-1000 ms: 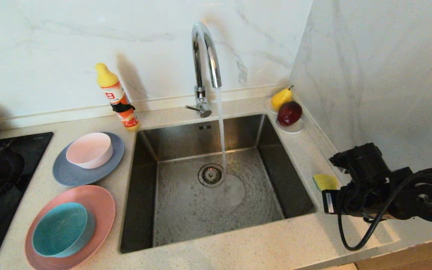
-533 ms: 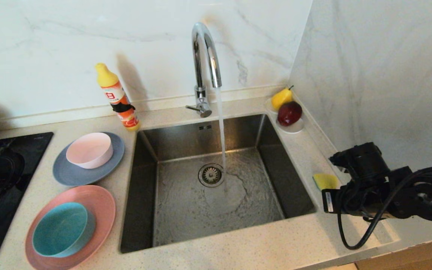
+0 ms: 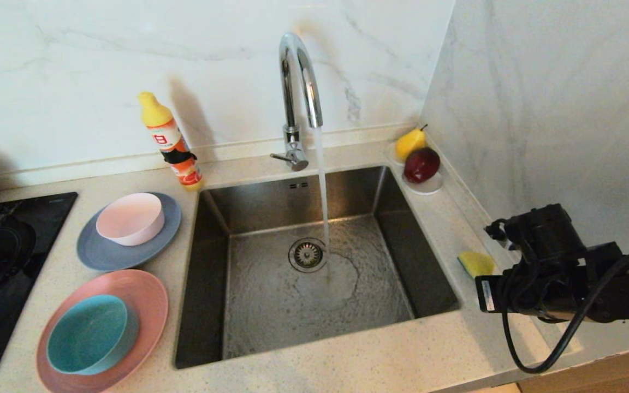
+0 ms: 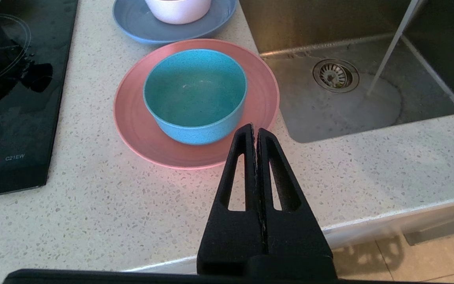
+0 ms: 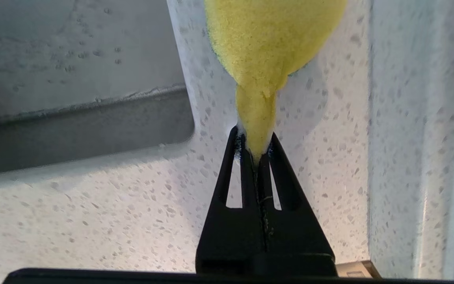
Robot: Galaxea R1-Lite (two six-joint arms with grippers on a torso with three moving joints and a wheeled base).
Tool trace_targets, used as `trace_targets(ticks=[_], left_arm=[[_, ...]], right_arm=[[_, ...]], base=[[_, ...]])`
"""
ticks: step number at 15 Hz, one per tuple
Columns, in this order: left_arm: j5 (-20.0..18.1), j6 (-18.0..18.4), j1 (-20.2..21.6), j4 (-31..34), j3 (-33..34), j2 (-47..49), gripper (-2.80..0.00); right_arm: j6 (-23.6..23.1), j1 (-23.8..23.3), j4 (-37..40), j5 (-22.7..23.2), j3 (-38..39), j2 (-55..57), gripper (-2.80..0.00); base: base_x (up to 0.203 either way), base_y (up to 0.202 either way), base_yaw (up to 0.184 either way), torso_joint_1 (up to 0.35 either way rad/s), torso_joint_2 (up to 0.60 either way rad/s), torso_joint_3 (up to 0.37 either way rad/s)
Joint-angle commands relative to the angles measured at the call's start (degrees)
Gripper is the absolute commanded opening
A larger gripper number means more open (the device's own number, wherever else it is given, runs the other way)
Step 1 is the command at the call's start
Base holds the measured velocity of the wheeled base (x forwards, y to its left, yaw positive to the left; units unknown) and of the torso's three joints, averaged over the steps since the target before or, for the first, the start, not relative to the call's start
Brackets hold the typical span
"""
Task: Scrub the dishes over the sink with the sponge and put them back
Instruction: Pick up a bowl and the sponge
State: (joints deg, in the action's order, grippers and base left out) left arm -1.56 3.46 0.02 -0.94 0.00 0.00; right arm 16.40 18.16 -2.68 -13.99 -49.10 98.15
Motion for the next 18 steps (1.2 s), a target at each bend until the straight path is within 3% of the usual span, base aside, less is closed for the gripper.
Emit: trace_targets(ticks=[1,4,5,18], left_arm=[[0.0,0.1,0.0,0.0,1.1,0.0,-2.8],[0.0,0.1,0.0,0.0,1.1,0.1,-2.8],[0.0,0.1,0.1,0.0,1.1,0.0,-2.8],[0.0,0.1,0.1,0.0,1.1,0.1,-2.8]], right_arm=[[0.2,0.0,0.0,-0.1,0.5,0.6,-2.8],[0.1,0.0,-0.2,-0.1,1.0,1.4,-2.8],[0.0,0.0,-0.3,-0.1,1.1,1.4,0.0],[0.7,-1.0,-0.5,-0.3,-0.8,3.2,0.0]], base=[[0.0,0.0,0.0,0.0,0.0,0.0],[0.0,0.0,0.0,0.0,0.0,0.0],[0.0,0.0,0.0,0.0,0.0,0.0],[0.0,0.0,0.0,0.0,0.0,0.0]])
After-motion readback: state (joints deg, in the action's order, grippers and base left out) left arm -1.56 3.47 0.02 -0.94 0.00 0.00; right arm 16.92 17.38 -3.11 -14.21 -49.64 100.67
